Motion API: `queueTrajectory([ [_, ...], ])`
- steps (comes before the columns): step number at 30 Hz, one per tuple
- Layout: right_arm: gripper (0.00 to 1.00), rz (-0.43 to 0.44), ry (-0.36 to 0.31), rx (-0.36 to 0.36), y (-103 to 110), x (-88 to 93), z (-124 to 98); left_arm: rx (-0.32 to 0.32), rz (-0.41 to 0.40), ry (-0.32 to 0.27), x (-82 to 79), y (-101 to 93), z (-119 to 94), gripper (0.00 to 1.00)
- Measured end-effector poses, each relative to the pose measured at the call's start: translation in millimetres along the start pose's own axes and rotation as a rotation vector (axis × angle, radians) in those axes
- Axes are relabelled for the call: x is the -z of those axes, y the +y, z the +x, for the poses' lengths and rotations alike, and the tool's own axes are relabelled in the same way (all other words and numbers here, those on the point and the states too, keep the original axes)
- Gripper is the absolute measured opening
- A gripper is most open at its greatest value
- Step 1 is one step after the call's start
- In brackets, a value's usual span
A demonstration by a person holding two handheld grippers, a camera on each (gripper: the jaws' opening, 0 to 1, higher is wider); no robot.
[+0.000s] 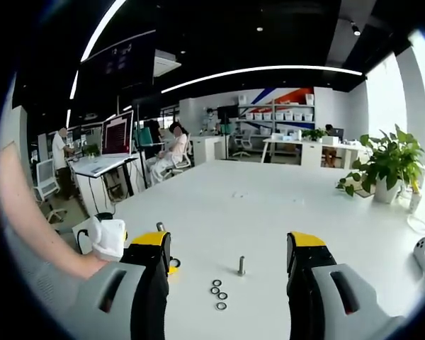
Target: Place the washer onto the threaded stud by aligning its center hole with the stud, sliding it down to the base, and recovering from edge contact or off-axis alignment until the washer reaches the visible bottom stop.
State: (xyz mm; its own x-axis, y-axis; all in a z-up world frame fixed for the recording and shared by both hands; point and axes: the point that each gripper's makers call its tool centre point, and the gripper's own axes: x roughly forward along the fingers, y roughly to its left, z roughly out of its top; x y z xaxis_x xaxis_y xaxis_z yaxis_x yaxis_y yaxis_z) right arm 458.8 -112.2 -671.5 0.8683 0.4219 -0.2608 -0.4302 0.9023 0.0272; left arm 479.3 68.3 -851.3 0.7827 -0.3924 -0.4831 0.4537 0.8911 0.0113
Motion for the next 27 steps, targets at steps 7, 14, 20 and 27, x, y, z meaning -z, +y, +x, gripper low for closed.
queueTrajectory([
  [7,0.69,0.002,0.0,0.0,-1,0.2,0,-0.004,-0.002,-0.002,-1.9,3.4,0,0.22],
  [14,0.69,0.007,0.001,0.0,-1,0.4,0,0.002,0.017,0.001,-3.8,3.6,1,0.14],
  [20,0.69,0.007,0.0,0.0,-1,0.3,1,-0.006,0.011,0.003,-1.8,5.5,2,0.15],
  [27,0.69,0.008,0.001,-0.001,-1,0.4,1,-0.037,0.013,-0.011,-5.6,11.7,2,0.18],
])
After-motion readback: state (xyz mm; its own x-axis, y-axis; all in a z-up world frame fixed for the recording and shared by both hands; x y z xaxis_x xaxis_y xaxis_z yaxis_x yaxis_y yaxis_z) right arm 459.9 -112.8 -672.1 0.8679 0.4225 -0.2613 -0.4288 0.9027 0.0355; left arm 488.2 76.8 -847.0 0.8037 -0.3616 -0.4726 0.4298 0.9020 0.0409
